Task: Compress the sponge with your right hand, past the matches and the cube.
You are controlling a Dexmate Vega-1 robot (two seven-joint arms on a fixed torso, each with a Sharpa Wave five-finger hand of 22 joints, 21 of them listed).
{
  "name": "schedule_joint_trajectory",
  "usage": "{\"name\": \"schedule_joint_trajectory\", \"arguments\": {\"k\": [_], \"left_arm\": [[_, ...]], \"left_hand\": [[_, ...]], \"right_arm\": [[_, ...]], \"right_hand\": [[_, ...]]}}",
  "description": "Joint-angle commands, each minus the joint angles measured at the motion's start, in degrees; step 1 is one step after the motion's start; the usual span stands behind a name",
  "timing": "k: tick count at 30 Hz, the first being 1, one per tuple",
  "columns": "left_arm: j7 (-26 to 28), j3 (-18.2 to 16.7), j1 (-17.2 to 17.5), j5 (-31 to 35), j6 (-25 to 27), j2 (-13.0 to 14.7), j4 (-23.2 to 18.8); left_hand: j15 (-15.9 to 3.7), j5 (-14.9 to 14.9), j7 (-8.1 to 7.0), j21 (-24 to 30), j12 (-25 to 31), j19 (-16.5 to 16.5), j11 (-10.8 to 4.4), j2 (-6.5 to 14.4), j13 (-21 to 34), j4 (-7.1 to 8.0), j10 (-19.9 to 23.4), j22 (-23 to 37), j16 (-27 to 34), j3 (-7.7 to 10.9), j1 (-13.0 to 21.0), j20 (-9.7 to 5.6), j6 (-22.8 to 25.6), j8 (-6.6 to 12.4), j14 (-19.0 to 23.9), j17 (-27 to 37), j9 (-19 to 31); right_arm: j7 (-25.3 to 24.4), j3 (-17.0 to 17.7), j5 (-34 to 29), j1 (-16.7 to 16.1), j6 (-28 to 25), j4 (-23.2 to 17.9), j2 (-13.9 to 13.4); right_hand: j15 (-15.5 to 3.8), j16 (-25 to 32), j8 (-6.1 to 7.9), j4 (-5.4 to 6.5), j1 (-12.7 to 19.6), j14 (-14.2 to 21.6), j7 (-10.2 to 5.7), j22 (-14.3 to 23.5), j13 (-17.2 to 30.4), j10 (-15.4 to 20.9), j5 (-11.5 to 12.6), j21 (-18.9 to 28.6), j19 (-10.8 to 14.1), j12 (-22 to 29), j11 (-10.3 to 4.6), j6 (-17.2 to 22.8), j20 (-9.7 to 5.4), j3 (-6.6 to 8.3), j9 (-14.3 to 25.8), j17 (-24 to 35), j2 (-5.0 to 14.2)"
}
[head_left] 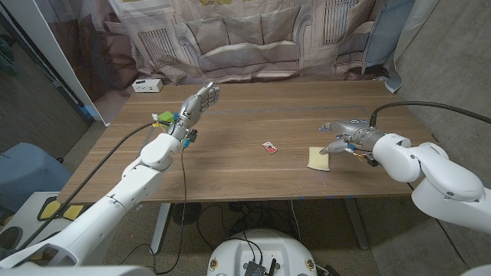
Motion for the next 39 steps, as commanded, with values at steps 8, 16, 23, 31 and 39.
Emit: {"name": "schedule_joint_trajectory", "arguments": {"k": [8,16,23,31,39], "left_arm": [[-0.83,-0.24,-0.05,-0.5,-0.58,0.11,0.46],[-0.78,-0.26,-0.01,-0.58,-0.95,-0.16,0.9],[-0.65,-0.24,0.06,-0.45,-1.01,-0.17,0.89],[-0.35,-0.37,0.41,-0.47,-0.71,0.01,0.41],[-0.41,-0.39,0.55,-0.57,-0.69,0.04,0.44]], "left_hand": [[0.29,-0.11,-0.05,-0.13,-0.29,0.34,-0.04,0.22,0.3,0.1,0.79,0.28,-0.16,0.33,0.71,0.13,0.49,-0.11,0.42,0.31,0.35],[0.21,-0.11,-0.07,-0.13,-0.33,0.34,-0.09,0.26,0.3,0.1,0.79,0.28,-0.18,0.34,0.74,0.18,0.51,-0.12,0.4,0.31,0.35],[0.21,-0.12,0.05,-0.14,-0.33,0.34,-0.12,0.3,0.3,0.11,0.85,0.28,-0.2,0.36,0.78,0.15,0.66,-0.07,0.37,0.31,0.35],[0.27,-0.13,0.08,-0.14,-0.33,0.33,-0.07,0.36,0.31,0.11,0.94,0.28,-0.2,0.4,0.83,0.19,0.68,-0.08,0.38,0.31,0.35],[0.27,-0.13,-0.06,-0.13,-0.31,0.38,0.06,0.42,0.31,0.1,1.07,0.28,-0.18,0.43,0.89,0.13,0.79,-0.06,0.44,0.31,0.35]], "right_arm": [[-2.62,-11.22,3.03,9.0,-4.3,1.64,-2.14],[-3.02,-14.49,2.66,11.51,-4.78,2.46,-2.81],[-3.67,-16.43,2.12,12.74,-5.14,2.98,-2.78],[-2.89,-20.41,-1.76,14.96,-6.06,4.27,-1.67],[-0.94,-22.36,-4.31,16.3,-6.73,5.0,-0.64]], "right_hand": [[-0.13,0.75,0.31,0.06,-0.45,1.42,0.38,0.21,0.0,1.35,0.02,0.54,1.57,0.37,0.03,0.83,-0.09,-0.54,0.12,0.3,-0.21],[-0.18,0.75,0.33,0.01,-0.35,1.51,0.36,0.21,0.0,1.44,0.06,0.51,1.7,0.34,0.0,0.92,-0.2,-0.59,0.12,0.31,-0.16],[-0.18,0.71,0.37,-0.03,-0.27,1.54,0.25,0.21,0.0,1.56,0.09,0.45,1.74,0.33,-0.06,1.07,-0.22,-0.65,0.11,0.32,-0.16],[-0.47,0.84,0.46,-0.11,-0.07,1.98,0.3,0.21,0.0,1.95,0.15,0.46,2.05,0.4,0.26,1.42,-0.36,-0.66,0.12,0.33,-0.04],[-0.56,0.9,0.64,-0.14,0.01,2.29,0.3,0.2,-0.01,2.54,0.19,0.49,2.4,0.56,0.11,2.01,-0.42,-0.75,0.12,0.35,-0.02]]}}
